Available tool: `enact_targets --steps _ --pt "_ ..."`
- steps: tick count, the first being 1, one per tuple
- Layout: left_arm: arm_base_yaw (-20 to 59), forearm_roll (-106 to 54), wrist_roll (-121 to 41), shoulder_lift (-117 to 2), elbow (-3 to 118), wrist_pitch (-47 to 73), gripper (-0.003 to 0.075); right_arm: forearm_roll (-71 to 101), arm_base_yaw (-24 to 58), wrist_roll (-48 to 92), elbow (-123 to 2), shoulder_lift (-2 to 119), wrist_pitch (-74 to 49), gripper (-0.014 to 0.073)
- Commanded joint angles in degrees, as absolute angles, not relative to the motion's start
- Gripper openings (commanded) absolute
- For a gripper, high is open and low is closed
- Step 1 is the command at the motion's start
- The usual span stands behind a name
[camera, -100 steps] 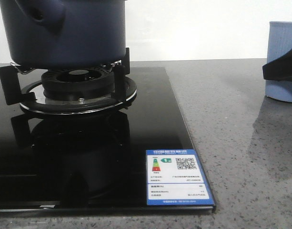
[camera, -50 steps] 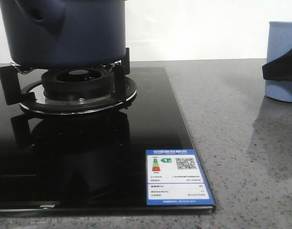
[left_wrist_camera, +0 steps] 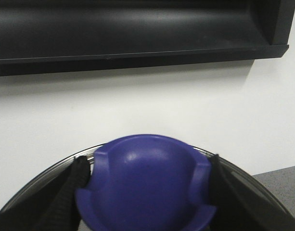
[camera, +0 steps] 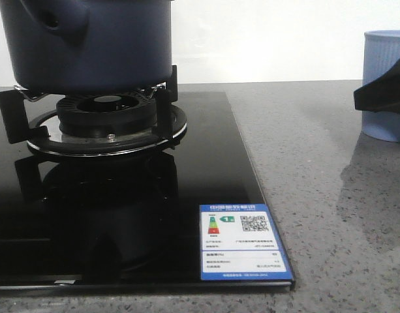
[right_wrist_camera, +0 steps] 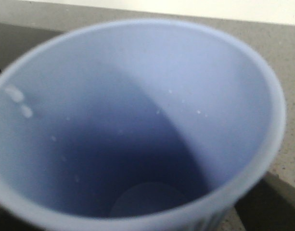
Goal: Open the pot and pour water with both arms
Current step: 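Lower the cup back onto the counter with the right gripper, then open the right gripper and pull it back from the cup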
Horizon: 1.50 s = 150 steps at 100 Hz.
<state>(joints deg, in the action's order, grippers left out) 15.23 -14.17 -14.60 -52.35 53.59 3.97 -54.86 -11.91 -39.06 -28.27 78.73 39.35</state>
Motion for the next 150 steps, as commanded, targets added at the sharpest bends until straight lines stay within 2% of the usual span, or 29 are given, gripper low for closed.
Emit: enact_targets --steps 1,14,52,94,117,150 --pt "15.14 -14.18 -14.36 -51.77 55.85 -2.29 0.0403 -53.98 -12.27 -39.54 -28.58 75.06 41.45 0.0652" --pt "15.14 -14.18 -14.36 -51.77 55.85 -2.39 0.0403 -56.59 -12.27 -41.3 -26.67 70.84 38.79 0.0652" --pt "15.86 -17.37 -14.36 -51.77 55.85 -2.73 0.0403 -70.44 -12.27 -60.6 -20.95 52.9 28.44 0.0652" --pt "27.1 -17.47 -14.36 -59.78 55.85 -8.64 0.0403 -89.31 -12.27 -86.38 -18.49 33.81 26.02 0.0652" --pt "29.85 -17.27 -14.36 -65.73 55.85 -14.3 0.0403 -92.66 -12.27 -91.07 -18.49 30.67 28.6 0.0652" --pt "29.98 -17.27 -14.36 -70.98 55.85 -14.8 0.0403 -92.66 -12.27 -91.07 -18.49 30.52 30.74 0.0652"
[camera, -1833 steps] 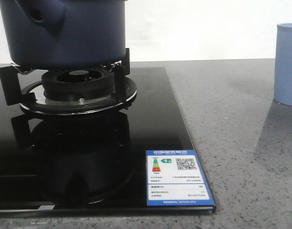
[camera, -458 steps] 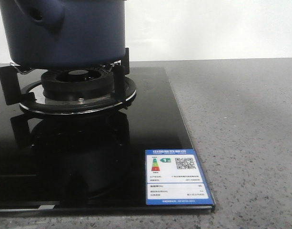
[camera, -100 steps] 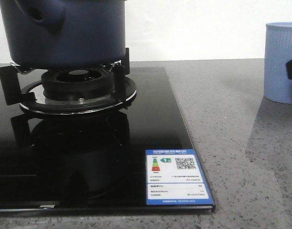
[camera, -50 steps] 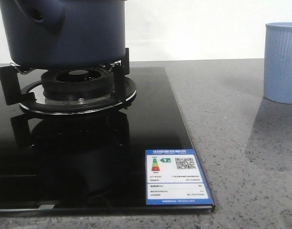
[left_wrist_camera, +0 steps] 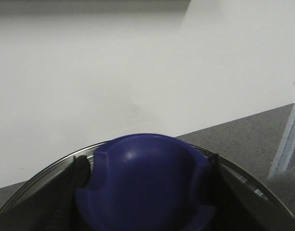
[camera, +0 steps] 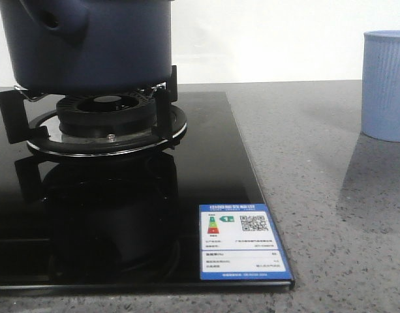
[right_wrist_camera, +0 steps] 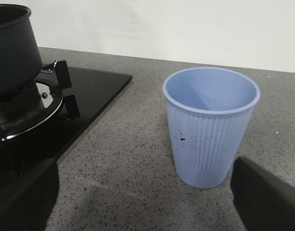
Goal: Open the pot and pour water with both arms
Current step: 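Open the right gripper and pull it back from the cup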
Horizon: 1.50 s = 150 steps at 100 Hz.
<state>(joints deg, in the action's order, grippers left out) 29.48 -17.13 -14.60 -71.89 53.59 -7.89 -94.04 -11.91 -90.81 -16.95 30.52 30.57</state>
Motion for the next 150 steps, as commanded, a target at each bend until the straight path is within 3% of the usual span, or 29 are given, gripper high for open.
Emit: enact_targets --steps 1,150 --pt "29.98 -17.27 -14.36 -71.12 55.85 -14.79 0.0403 -92.66 -12.27 -91.07 -18.49 30.52 30.74 0.0652" --pt "29.98 -17.27 -14.36 -73.46 55.74 -8.69 0.0403 -93.03 -10.68 -91.07 -18.49 30.52 31.17 0.0652"
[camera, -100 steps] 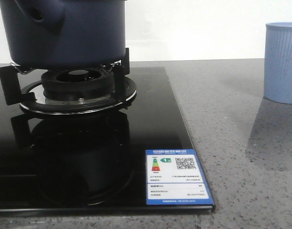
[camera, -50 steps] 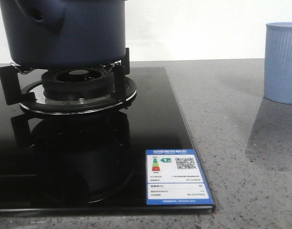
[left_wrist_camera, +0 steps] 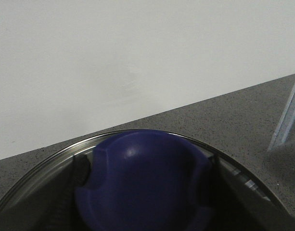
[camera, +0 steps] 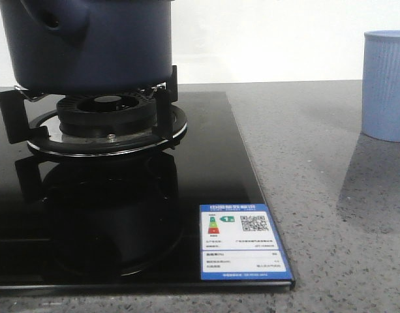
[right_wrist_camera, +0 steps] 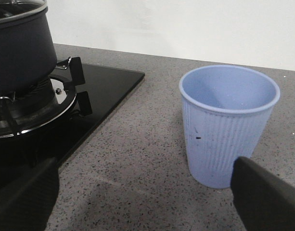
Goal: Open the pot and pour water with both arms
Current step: 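Open the right gripper and pull it back from the cup, then lower the glass lid onto the saucepan and release the knob, left gripper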
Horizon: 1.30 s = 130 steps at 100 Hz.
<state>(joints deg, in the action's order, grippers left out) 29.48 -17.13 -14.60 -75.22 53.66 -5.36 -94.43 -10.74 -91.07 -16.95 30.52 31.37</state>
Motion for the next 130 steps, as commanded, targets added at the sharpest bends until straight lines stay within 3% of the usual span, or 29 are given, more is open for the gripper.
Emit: enact_targets --steps 1,14,30,75,82,89,109,113,123,130 --pt "29.98 -17.27 -14.36 -73.46 55.74 -8.69 0.0403 -93.03 -10.68 -91.07 -18.49 30.52 31.17 0.0652" --pt "29.98 -16.84 -14.36 -73.46 55.74 -8.58 0.0423 -93.03 -10.68 -91.07 -18.49 30.52 31.17 0.0652" --pt "29.98 -16.02 -14.36 -72.94 55.74 -8.77 0.0562 -93.03 -10.68 -91.07 -18.49 30.52 31.17 0.0652" --pt "29.98 -15.67 -14.36 -55.27 55.74 -7.01 0.0552 -93.03 -5.26 -91.07 -19.29 30.52 31.18 0.0645" --pt "29.98 -14.63 -14.36 -51.92 55.74 -6.64 0.0509 -93.03 -4.49 -91.07 -20.6 30.52 31.31 0.0605" --pt "29.98 -12.87 -14.36 -49.09 55.74 -6.05 0.0404 -92.91 -4.13 -91.07 -22.35 30.52 31.31 0.0517" --pt "29.98 -6.31 -14.36 -42.77 55.74 1.62 -0.002 -92.17 -4.05 -91.07 -28.51 30.52 32.27 0.0029" --pt "29.98 -5.61 -14.36 -41.76 55.74 5.19 -0.0015 -92.17 -4.05 -91.07 -29.3 30.52 32.69 -0.0069" --pt "29.98 -5.84 -14.36 -38.95 54.89 11.17 -0.0016 -92.06 -4.05 -91.07 -30.46 30.52 35.96 -0.0063" --pt "29.98 -7.14 -14.36 -35.63 51.82 8.67 -0.0016 -92.42 -4.05 -91.07 -30.11 30.52 40.32 -0.0063"
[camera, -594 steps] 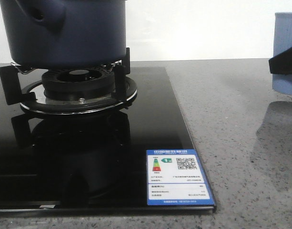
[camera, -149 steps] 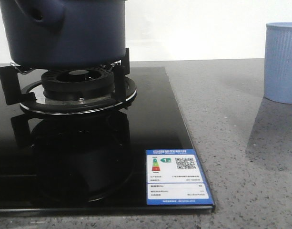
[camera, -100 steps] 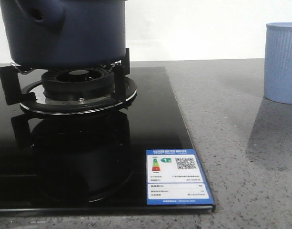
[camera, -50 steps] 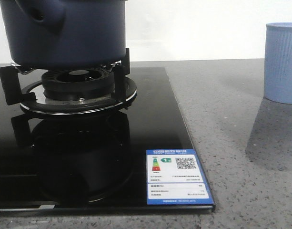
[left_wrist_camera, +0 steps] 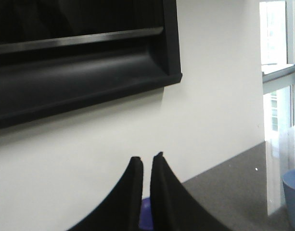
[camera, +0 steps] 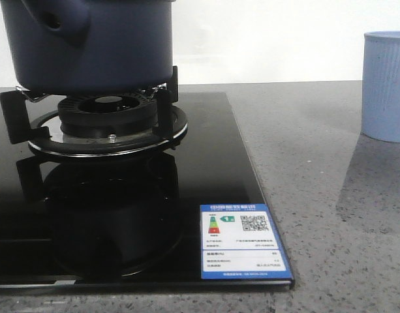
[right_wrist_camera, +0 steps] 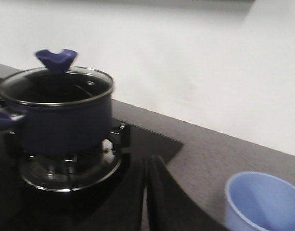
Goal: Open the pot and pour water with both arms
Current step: 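Lower the glass lid onto the saucepan and release the knob, left gripper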
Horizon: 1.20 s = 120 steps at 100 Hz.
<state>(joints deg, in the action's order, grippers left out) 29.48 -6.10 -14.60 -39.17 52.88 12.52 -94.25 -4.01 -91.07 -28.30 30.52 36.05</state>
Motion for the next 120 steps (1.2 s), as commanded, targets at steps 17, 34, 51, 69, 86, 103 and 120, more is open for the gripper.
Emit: enact_targets --steps 17,34,51,69,86,103,120 --pt "29.98 -10.21 -14.36 -24.33 40.26 -0.78 -0.0016 -92.42 -4.05 -90.96 -25.22 27.8 43.49 -0.0061" --pt "29.98 -13.98 -14.36 -13.53 29.54 3.35 -0.0016 -92.42 -4.05 -90.96 -20.0 22.06 37.62 -0.0061" --pt "29.98 -19.29 -13.38 -6.76 18.83 3.23 -0.0016 -92.42 -4.05 -90.96 -16.94 18.94 36.06 -0.0061" --pt "29.98 -20.81 -13.38 -5.61 15.05 2.95 -0.0016 -92.42 -4.05 -90.87 -16.29 18.91 36.06 -0.0061" --pt "29.98 -20.81 -13.38 -5.61 14.25 3.51 -0.0016 -92.42 -4.05 -90.87 -16.29 18.91 36.06 -0.0061" --pt "29.98 -20.81 -13.38 -5.61 14.25 3.8 -0.0016 -92.42 -4.05 -90.87 -16.29 18.91 36.06 -0.0061" --pt "29.98 -20.81 -13.38 -5.61 14.25 3.8 -0.0016 -92.42 -4.05 -90.87 -16.29 18.91 36.06 -0.0061"
